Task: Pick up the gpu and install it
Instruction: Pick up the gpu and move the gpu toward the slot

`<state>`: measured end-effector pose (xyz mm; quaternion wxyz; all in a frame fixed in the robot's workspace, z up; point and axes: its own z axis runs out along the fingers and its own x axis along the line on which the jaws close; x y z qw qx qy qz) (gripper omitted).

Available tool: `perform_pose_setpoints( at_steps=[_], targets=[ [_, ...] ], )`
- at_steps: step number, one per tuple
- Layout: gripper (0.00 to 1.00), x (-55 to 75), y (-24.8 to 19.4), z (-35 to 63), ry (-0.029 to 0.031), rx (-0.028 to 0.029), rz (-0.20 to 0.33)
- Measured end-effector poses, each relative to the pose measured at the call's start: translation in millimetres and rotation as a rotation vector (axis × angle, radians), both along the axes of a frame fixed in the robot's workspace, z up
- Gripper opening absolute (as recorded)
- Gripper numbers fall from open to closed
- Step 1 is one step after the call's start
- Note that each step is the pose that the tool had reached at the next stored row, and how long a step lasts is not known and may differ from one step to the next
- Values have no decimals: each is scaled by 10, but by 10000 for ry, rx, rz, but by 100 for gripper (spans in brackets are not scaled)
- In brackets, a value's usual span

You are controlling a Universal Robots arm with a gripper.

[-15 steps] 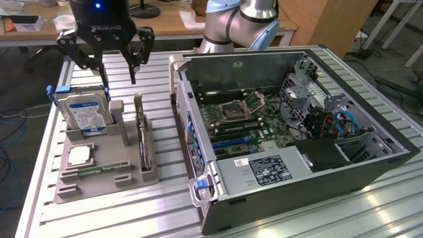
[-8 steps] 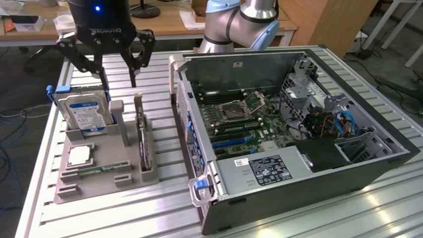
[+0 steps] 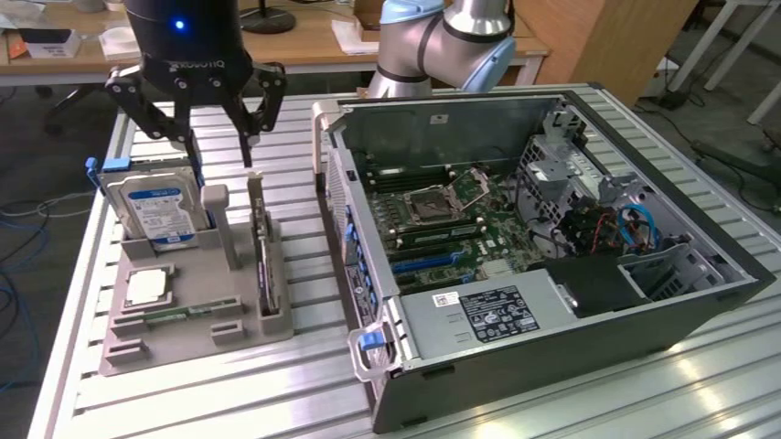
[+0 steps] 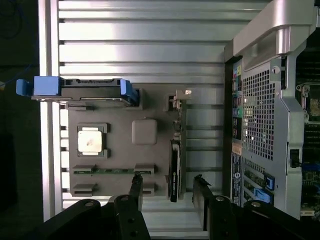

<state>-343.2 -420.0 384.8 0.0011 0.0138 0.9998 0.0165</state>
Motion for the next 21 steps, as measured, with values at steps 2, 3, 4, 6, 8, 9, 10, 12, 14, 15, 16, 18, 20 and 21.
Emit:
perform_pose_setpoints(
  at_steps=[2, 3, 4, 6, 8, 9, 10, 12, 14, 15, 16, 18, 20, 21],
  targets=[
    [53, 0, 0, -10, 0, 0, -102],
    [53, 0, 0, -19, 0, 1, -105],
    [53, 0, -1, -32, -2, 1, -104],
    [53, 0, 0, -56, 0, -2, -105],
    [53, 0, 0, -69, 1, -3, -105],
    [53, 0, 0, -74, 1, -3, -105],
    [53, 0, 0, -80, 0, -2, -105],
    [53, 0, 0, -90, 1, -3, -105],
    [53, 0, 0, -100, 1, -2, -105],
    [53, 0, 0, -104, 1, -3, -105],
    [53, 0, 0, -109, 1, -3, -105],
    [53, 0, 0, -118, 4, -3, -106],
    [53, 0, 0, -129, 5, -2, -106],
    [53, 0, 0, -137, 5, -2, -105]
  ],
)
